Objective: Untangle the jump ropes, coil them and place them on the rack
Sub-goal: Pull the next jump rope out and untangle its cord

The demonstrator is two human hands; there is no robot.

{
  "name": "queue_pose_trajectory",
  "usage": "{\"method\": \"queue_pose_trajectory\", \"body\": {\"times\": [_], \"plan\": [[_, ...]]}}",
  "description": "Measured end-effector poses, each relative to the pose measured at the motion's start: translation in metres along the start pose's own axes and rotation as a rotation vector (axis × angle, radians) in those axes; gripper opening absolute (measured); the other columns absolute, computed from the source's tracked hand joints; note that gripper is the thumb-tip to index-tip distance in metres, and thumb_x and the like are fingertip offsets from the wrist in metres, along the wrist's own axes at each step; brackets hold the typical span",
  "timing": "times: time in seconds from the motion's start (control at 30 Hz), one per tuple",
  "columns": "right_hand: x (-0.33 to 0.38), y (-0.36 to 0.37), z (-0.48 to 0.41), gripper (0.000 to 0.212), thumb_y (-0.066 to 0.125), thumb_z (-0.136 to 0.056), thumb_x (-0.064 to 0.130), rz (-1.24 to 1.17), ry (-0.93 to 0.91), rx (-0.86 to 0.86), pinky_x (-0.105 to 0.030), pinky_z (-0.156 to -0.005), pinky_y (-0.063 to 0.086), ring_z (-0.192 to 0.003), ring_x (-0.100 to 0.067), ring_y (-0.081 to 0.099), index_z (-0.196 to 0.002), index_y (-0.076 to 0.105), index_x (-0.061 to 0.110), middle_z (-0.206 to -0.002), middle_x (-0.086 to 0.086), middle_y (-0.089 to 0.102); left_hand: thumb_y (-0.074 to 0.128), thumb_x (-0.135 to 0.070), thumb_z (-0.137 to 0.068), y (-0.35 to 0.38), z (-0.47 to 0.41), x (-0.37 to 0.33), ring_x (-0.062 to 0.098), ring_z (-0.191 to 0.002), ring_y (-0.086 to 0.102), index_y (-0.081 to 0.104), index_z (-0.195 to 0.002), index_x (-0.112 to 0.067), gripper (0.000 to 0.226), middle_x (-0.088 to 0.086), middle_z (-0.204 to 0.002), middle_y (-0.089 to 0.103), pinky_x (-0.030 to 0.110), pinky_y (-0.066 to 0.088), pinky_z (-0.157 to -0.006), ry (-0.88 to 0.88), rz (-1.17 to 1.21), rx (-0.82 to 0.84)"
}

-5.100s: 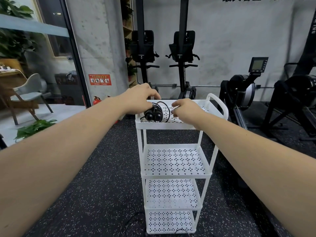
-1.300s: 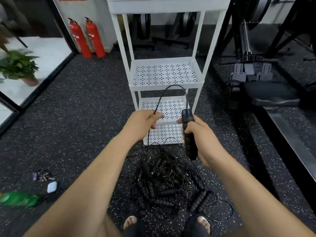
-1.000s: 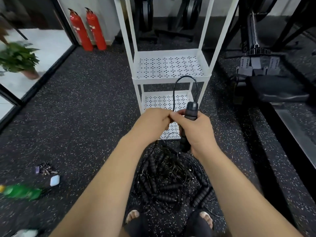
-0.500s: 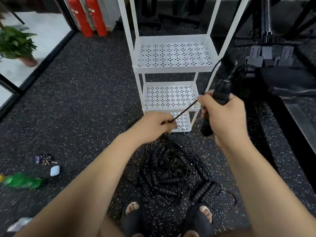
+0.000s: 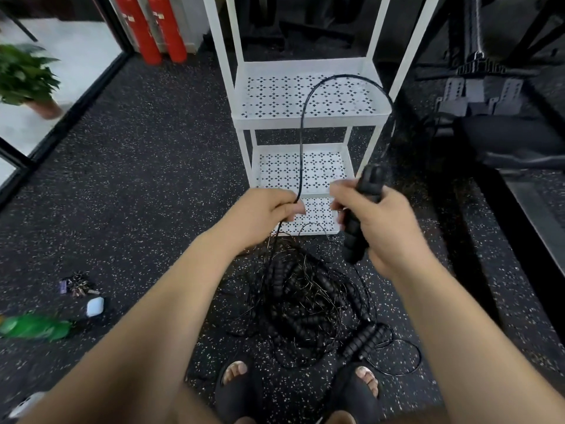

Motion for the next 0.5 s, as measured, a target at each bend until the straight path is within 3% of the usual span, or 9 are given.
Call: {"method": "queue_pose_trajectory", "body": {"times": [0.07,0.17,0.27,0.33,0.43,0.5], "plan": [[-0.006,0.011,0.005,0.02,0.087,-0.09,0.029,0.05,0.019,0.075,-0.04,-0.077,0.055,-0.073,-0.016,0.064,-0.103,0.079,0.016,-0.088,-0.002,0.078,0.058,-0.041,-0.108,-0.006,-0.001,-0.009,0.012,-0.076,0.066,0.075,-0.097,-0.023,0.027,-0.011,-0.087,0.072,0.031,0.054,-0.07,0.07,-0.022,-0.063],[-0.009,0.024,0.006,0.018,0.091,-0.087,0.025,0.022,-0.024,0.06,-0.044,-0.072,0.05,-0.069,-0.02,0.064,-0.097,0.078,0.017,-0.084,-0.002,0.077,0.056,-0.024,-0.108,-0.008,-0.001,-0.019,0.017,-0.088,0.065,0.073,-0.1,-0.02,0.018,-0.007,-0.09,0.068,0.042,0.055,-0.082,0.161,-0.06,-0.087],[-0.007,0.027,0.003,0.015,0.09,-0.088,0.019,0.008,-0.099,-0.021,-0.041,-0.066,0.048,-0.064,-0.019,0.061,-0.09,0.075,0.019,-0.073,0.0,0.072,0.059,-0.019,-0.106,-0.006,-0.001,-0.022,0.013,-0.092,0.064,0.074,-0.104,-0.027,0.017,-0.013,-0.095,0.066,0.037,0.053,-0.084,0.169,-0.064,-0.074],[-0.005,0.026,0.001,0.013,0.088,-0.09,0.017,0.024,-0.134,-0.051,-0.039,-0.064,0.05,-0.061,-0.018,0.059,-0.089,0.075,0.018,-0.07,-0.002,0.07,0.059,-0.023,-0.107,-0.004,0.002,-0.026,0.013,-0.09,0.064,0.073,-0.1,-0.027,0.015,-0.011,-0.094,0.066,0.037,0.052,-0.082,0.161,-0.098,-0.029],[-0.002,0.024,0.0,0.012,0.085,-0.092,0.013,0.098,-0.18,-0.072,-0.043,-0.066,0.053,-0.06,-0.019,0.062,-0.085,0.074,0.014,-0.069,-0.008,0.072,0.063,-0.026,-0.106,0.001,0.005,-0.031,0.015,-0.075,0.063,0.065,-0.084,-0.041,0.026,-0.008,-0.086,0.07,0.037,0.051,-0.068,0.118,-0.029,0.031],[0.002,0.02,0.001,0.012,0.083,-0.092,0.011,0.053,-0.189,-0.079,-0.037,-0.063,0.052,-0.061,-0.021,0.064,-0.086,0.073,0.011,-0.073,-0.01,0.075,0.065,-0.03,-0.104,0.003,0.005,-0.029,0.018,-0.071,0.065,0.071,-0.09,-0.039,0.018,-0.008,-0.083,0.073,0.035,0.051,-0.066,0.077,0.071,0.04]]}}
Point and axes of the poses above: each hand's wrist, its own z-axis away from the middle knuckle, its own y-axis out of the palm, x = y × z, the point moved 1 cm from there along -z, towards the middle knuckle
